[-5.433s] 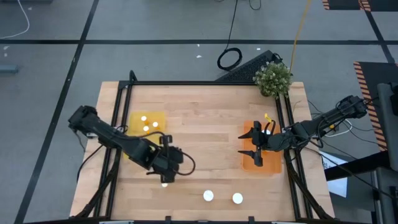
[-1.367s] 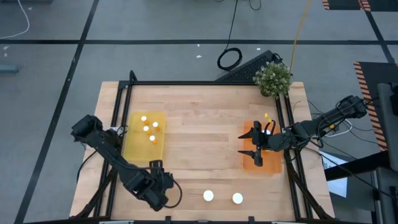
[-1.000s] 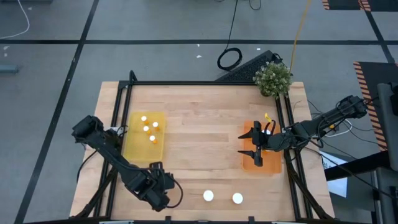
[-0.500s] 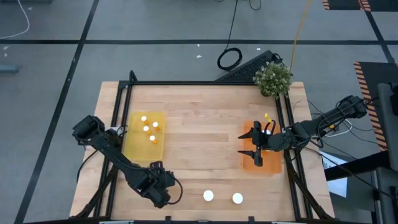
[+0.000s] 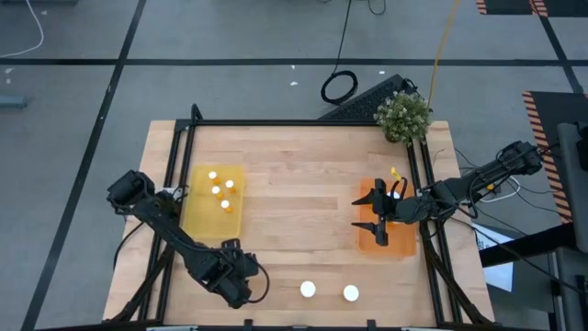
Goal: Pick and place medicine bottles into bin by pill shape (circle, oval)
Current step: Put the small orange pill bottle into the yellow bin
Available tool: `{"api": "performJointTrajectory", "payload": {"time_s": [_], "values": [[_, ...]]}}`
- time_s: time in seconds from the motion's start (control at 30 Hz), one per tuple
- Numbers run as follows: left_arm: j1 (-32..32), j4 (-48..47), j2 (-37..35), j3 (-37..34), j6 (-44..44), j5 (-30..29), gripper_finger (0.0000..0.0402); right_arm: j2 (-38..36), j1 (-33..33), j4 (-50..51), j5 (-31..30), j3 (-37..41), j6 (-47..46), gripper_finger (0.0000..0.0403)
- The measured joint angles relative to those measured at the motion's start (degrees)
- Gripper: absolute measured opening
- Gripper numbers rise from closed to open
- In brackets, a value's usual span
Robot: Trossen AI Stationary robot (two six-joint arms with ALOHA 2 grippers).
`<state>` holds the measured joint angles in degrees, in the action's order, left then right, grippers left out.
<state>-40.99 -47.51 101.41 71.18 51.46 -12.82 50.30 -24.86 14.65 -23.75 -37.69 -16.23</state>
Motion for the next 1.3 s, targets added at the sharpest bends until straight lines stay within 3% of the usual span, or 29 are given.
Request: {"api": "performJointTrajectory", "payload": {"time_s": [0.5,1.03,1.3], "values": [[0.0,3.0,0.0,-3.1,1.8,0.8,0.0243,0.0,0.0,0.1,0.0,0.0,0.2,0.0281],[1.0,1.1,0.0,-2.2,1.0,4.9,0.0129,0.0,0.0,0.0,0.0,0.0,0.2,0.0281],[1.3,-5.0,0.0,1.4,-0.7,4.9,0.0125,0.0,0.0,-0.1,0.0,0.0,0.2,0.0281]]}}
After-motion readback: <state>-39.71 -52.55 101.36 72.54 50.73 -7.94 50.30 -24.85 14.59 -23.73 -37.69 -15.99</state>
